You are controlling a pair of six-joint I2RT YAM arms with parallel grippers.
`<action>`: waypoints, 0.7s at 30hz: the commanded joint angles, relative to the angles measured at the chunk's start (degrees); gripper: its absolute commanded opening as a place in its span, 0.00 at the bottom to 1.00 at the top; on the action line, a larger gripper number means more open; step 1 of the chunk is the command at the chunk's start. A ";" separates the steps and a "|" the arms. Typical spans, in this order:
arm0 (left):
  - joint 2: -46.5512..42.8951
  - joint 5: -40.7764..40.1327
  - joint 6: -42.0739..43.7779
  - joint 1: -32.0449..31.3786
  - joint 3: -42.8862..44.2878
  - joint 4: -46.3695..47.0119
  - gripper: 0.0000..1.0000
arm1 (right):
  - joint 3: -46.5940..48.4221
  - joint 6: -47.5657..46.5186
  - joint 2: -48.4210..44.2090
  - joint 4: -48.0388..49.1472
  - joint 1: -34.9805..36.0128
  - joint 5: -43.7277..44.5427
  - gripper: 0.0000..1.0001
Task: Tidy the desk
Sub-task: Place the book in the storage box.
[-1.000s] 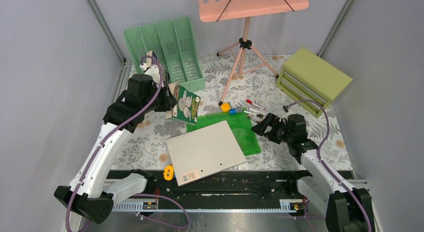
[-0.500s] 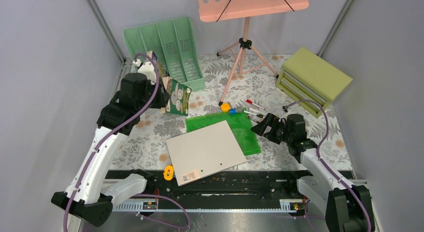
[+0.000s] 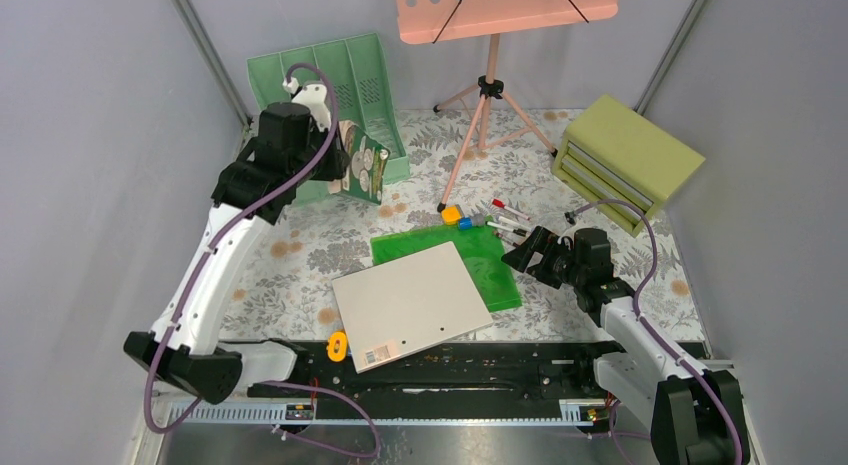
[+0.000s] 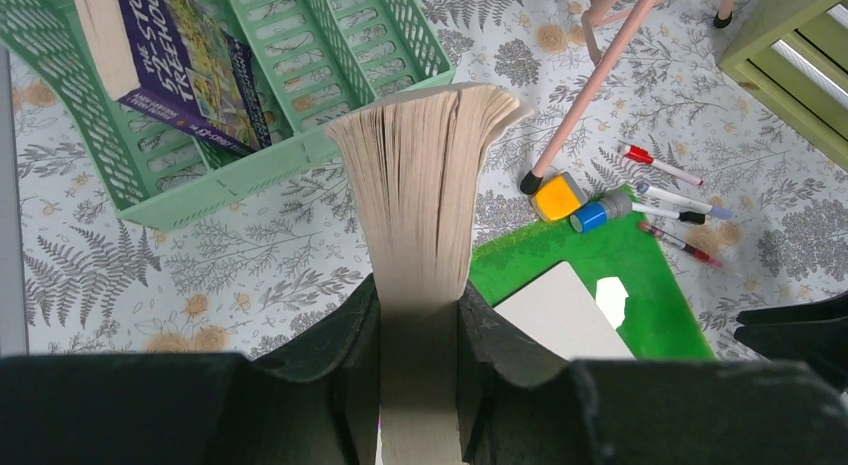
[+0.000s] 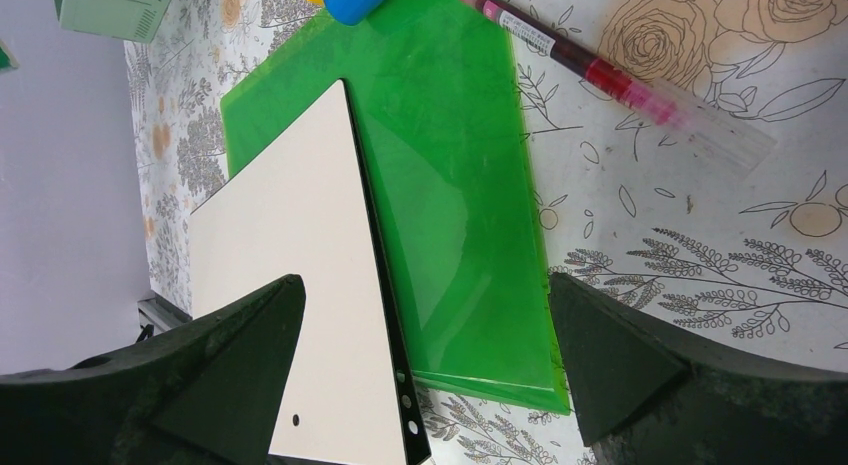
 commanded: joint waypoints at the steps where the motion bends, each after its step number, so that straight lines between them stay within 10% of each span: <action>1: 2.73 0.50 0.18 0.83 8.43 4.14 0.03 | 1.36 0.17 0.41 2.30 -0.18 -0.12 0.99; 21: 11.78 12.22 -8.58 16.47 18.71 9.39 0.03 | 2.40 0.00 3.36 2.52 -0.14 -0.95 0.99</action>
